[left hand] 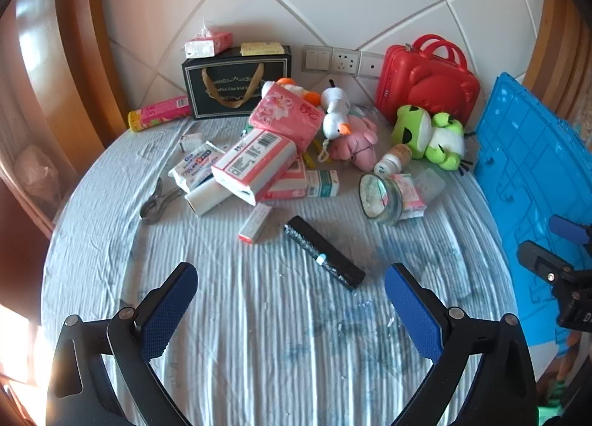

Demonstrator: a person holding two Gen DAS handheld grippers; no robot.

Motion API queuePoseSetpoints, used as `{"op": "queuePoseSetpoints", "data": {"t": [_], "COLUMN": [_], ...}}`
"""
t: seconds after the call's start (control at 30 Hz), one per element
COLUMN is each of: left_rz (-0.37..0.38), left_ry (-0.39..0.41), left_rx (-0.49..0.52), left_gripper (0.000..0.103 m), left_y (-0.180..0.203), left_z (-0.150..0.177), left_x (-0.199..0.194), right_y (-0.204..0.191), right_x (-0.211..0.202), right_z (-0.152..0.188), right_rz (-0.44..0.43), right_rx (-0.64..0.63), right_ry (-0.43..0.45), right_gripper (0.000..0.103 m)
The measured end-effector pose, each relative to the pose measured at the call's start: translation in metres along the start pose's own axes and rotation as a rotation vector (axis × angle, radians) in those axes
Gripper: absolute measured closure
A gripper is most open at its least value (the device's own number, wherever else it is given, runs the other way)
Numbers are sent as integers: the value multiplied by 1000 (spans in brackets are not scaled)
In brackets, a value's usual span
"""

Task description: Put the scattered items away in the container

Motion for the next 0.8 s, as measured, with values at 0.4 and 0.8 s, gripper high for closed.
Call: {"op": "queuePoseSetpoints", "data": {"t": [0.4,0.8], "left_rz": [-28,-3], "left_ry": [-109,-110], "left_rx": [-51,-110], "left_gripper": [1,8], "left_y": [28,51], "left_z": [22,40], "left_x": [139,221], "right_y": [23,13], "right_x": [135,229], "right_z": [-11,-31], "right_rz": [-10,-29], "right_rx": [36,-29], "right_ry": [-38,-4], "right_gripper": [0,0]}}
Point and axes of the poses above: each gripper's, at about its wrist camera, not at the fingertips, and x roughly the way its jaws point, y to its right, z to its underside, the point moved 5 cm from there along x, roughly the way its jaws point, and after that the axes turned 2 degrees about -z, right-handed, at the moved point
